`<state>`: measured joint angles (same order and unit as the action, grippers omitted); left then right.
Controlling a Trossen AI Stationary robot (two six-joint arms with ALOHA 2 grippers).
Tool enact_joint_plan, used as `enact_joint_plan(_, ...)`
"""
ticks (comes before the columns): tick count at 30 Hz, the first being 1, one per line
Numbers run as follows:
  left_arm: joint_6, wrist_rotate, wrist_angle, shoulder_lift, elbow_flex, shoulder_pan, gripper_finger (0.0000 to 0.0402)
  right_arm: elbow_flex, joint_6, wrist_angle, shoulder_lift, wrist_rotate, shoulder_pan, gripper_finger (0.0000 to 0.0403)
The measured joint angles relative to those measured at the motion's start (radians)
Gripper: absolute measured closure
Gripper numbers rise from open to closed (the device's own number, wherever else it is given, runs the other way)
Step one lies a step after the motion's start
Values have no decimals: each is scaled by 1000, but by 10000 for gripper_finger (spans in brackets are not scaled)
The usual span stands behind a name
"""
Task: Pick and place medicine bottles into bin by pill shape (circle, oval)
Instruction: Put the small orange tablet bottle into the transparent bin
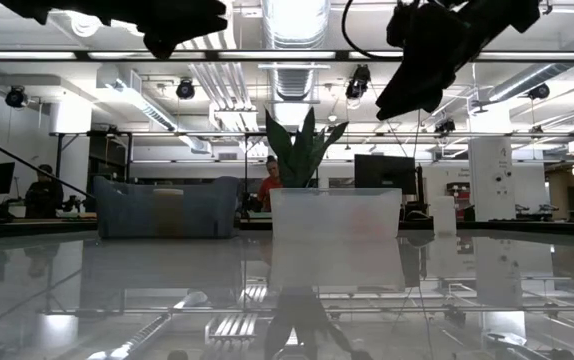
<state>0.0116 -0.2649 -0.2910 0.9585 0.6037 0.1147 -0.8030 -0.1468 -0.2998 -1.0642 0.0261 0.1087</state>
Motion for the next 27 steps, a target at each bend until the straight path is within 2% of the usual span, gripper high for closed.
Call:
enact_joint_plan(3,106,0,74,2,33,46,265,28,26,34,14,0,-14,200)
enact_joint_plan(7,308,-1,308,13,124,129,265,31,55,54,15,0,-23,200)
enact_joint_plan(14,732,25,923,91,368,351,275,31,118,90,15,0,-24,200)
enact_joint_plan(16,844,25,1048,126,419,429,284,31,123,101,14,-1,-24,200)
enact_joint_plan(18,917,25,1115,159,448,507,294,31,123,103,14,-1,-24,200)
enact_joint_plan(27,1272,22,1176,268,435,807,324,34,128,97,14,-8,-24,200)
